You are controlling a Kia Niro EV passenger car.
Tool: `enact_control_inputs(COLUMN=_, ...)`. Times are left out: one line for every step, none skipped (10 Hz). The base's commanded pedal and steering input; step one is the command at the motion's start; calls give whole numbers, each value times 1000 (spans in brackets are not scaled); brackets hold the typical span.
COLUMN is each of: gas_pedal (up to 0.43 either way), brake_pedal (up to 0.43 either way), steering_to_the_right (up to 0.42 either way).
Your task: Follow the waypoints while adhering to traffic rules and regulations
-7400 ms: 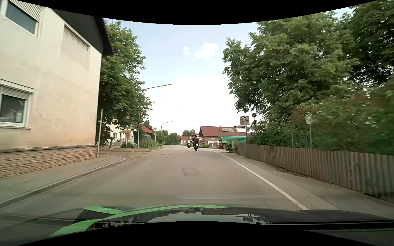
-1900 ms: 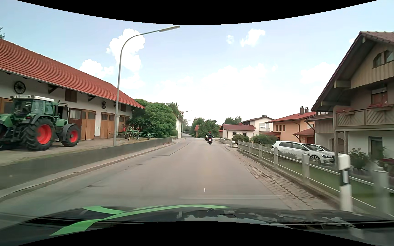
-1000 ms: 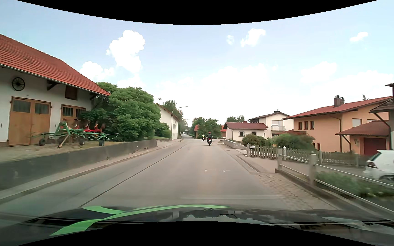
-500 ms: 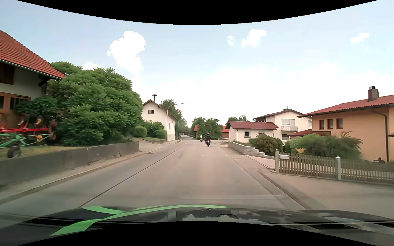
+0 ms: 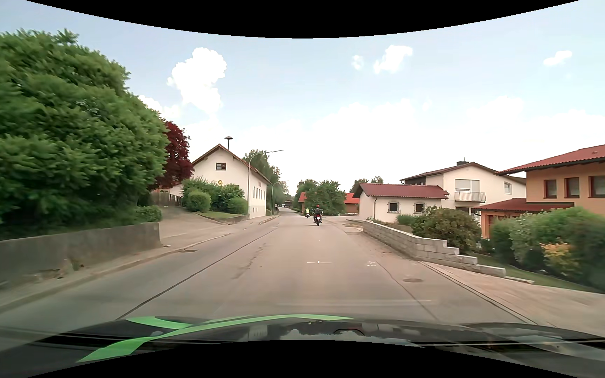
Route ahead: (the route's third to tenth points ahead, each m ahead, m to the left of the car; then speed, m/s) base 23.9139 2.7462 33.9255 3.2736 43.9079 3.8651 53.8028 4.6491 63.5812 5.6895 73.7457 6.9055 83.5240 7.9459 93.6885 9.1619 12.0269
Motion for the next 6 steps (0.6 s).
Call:
enact_control_inputs(gas_pedal=169, brake_pedal=0, steering_to_the_right=-8)
enact_control_inputs(gas_pedal=169, brake_pedal=0, steering_to_the_right=-7)
enact_control_inputs(gas_pedal=169, brake_pedal=0, steering_to_the_right=-7)
enact_control_inputs(gas_pedal=169, brake_pedal=0, steering_to_the_right=-8)
enact_control_inputs(gas_pedal=177, brake_pedal=0, steering_to_the_right=-7)
enact_control_inputs(gas_pedal=177, brake_pedal=0, steering_to_the_right=-8)
